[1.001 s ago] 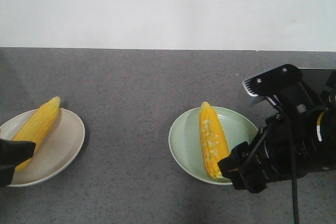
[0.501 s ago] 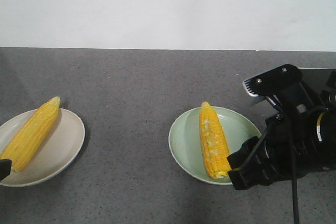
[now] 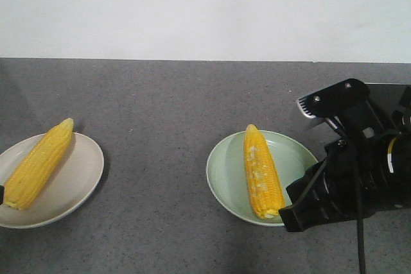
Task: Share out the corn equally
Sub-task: 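Raise the left gripper away from the beige plate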
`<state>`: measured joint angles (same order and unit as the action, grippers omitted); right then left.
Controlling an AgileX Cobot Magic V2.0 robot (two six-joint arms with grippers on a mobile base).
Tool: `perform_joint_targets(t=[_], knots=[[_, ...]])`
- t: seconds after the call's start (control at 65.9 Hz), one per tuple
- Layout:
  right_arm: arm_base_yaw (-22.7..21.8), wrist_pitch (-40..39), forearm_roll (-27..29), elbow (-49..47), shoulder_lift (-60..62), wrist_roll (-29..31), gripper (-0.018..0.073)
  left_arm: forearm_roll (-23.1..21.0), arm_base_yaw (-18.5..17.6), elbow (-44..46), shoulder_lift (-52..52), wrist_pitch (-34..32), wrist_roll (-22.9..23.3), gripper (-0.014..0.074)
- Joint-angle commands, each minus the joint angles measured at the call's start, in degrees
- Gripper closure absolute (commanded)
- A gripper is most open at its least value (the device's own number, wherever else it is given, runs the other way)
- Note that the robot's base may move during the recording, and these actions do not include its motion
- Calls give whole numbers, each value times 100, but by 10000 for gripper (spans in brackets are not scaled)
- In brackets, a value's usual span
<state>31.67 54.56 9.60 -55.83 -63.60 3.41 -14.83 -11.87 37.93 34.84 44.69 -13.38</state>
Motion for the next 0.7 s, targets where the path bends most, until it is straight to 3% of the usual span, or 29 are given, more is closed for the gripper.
perform_joint_targets(t=[0.0, 0.546, 0.683], knots=[[14, -257, 27, -140, 111, 60, 569, -117, -32, 140, 12, -353, 10, 604], [14, -239, 34, -140, 111, 60, 569, -112, -4, 104, -212, -346, 10, 604], [14, -233, 27, -140, 111, 60, 569, 151, 84, -354, -785, -828, 9, 604]])
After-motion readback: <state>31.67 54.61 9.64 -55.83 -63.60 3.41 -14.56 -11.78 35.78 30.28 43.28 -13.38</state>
